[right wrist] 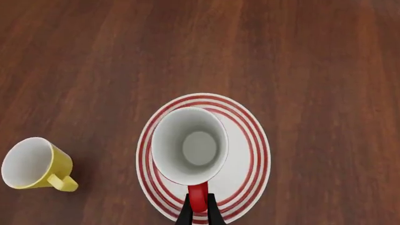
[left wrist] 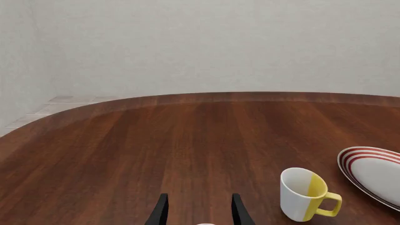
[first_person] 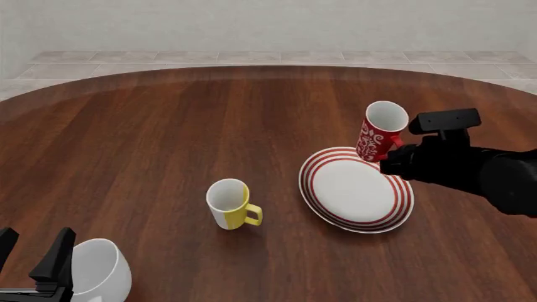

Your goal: Pick up the red mug and put it on the plate

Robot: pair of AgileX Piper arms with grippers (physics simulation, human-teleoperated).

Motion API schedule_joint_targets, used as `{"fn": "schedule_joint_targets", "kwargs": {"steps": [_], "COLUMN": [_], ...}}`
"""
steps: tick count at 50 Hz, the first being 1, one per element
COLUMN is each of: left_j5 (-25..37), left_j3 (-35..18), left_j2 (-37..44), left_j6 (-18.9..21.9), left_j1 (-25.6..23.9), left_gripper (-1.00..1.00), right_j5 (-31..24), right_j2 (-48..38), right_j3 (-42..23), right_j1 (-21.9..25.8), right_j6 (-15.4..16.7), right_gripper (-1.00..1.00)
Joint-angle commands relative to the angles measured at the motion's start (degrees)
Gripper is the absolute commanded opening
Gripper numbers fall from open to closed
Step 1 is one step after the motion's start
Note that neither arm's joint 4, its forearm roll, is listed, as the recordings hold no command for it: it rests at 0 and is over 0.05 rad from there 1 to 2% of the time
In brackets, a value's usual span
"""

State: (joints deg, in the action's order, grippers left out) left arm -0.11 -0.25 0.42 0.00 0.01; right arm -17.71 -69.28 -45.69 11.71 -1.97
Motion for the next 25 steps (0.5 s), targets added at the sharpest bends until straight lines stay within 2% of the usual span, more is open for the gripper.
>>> {"fn": "schedule_joint_targets", "kwargs": {"steps": [1, 25], "left_j5": [0.00, 0.00], "left_j3": [0.00, 0.00], "left_j2": [0.01, -0.02], "left_j6": [0.00, 0.01], "left_j1": [0.00, -0.01], "left_gripper": [1.00, 1.00], "right_j5": [1.22, 2.04], "right_j2": [-1.39, -2.30], "right_j3": [0.09, 0.87], "right_j1": [-0.14, -0.97], "right_j6": [-0.31, -0.04], "right_gripper": [-1.00, -1.00]}}
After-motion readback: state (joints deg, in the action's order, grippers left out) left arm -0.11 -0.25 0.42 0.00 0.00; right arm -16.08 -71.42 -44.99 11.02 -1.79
